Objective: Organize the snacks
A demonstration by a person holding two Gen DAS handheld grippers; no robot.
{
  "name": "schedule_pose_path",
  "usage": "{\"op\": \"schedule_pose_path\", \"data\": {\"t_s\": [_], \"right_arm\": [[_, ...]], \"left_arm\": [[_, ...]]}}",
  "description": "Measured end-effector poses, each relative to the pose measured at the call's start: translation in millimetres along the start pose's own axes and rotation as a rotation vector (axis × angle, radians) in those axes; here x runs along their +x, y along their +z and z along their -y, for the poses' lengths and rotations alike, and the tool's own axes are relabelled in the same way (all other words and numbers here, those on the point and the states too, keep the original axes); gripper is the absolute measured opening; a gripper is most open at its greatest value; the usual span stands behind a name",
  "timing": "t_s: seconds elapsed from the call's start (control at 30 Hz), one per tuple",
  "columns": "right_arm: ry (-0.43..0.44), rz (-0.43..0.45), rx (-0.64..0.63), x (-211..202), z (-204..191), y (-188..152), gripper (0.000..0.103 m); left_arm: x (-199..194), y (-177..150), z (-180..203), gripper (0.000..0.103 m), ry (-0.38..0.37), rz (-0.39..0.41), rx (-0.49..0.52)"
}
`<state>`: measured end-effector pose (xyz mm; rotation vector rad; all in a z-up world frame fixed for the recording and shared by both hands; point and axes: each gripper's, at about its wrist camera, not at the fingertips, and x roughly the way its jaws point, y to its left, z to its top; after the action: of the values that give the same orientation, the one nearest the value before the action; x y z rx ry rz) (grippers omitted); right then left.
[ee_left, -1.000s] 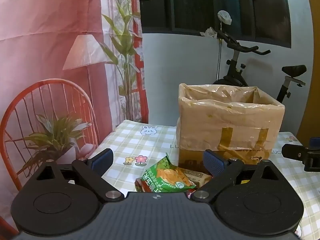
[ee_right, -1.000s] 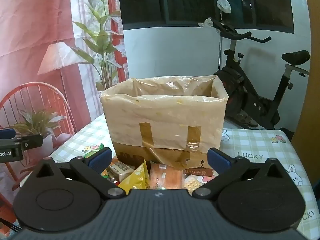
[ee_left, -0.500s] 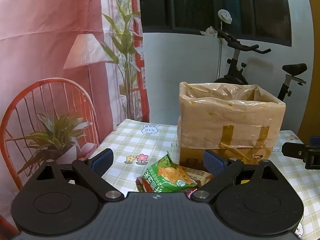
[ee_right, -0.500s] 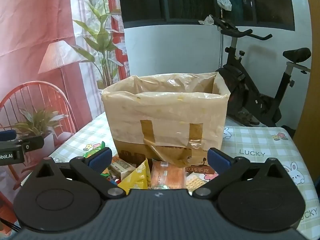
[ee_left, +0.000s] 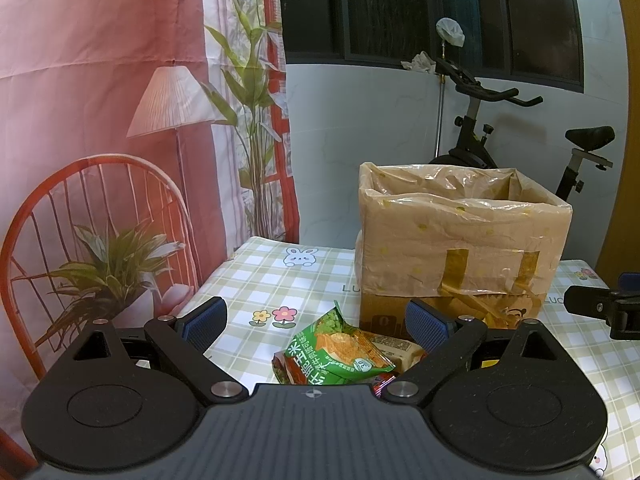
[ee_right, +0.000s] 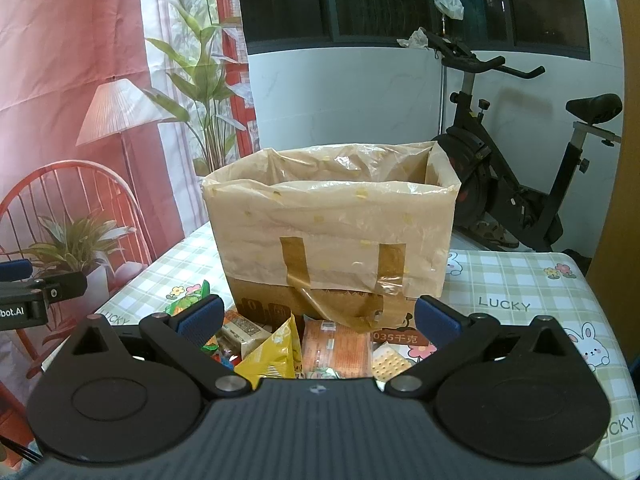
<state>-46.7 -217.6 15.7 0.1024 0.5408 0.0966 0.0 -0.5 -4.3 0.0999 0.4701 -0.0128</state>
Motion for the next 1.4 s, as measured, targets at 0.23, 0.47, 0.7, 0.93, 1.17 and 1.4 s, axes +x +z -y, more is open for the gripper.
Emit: {"op": "schedule_pose_path", "data": {"t_s": [0.23,0.47,0.7,0.93,1.17,1.4], "right_arm": [[0.003,-0.001,-0.001,0.4,0.3,0.2,0.103],[0.003,-0.005,-0.003,1.0,-1.1,-1.5,0.103],[0.004,-0.008,-0.003,1.4,-1.2,-2.6,0.103],[0.004,-0.01,-0.003,1.9,-1.6,-3.9,0.103],[0.004,-0.01,-0.003,2.0,-1.2,-3.1,0.103],[0.005,-0.01,-0.004,1.9,-1.4,-3.0,0.103]], "left_arm": [[0.1,-0.1,0.5,0.097,0.001,0.0,0.001],[0.7,-0.9,0.3,0.097,-0.002,-0.005,-0.001],[0.6,-0.9,0.7,0.097,-0.001,-0.007,-0.001],[1.5,0.2,0.0,0.097,-0.002,-0.012,-0.005],[1.3,0.3,-0.4,0.097,-0.005,-0.012,-0.008],[2.1,0.5,-1.6,0.097,-0.005,-0.015,-0.011]]}}
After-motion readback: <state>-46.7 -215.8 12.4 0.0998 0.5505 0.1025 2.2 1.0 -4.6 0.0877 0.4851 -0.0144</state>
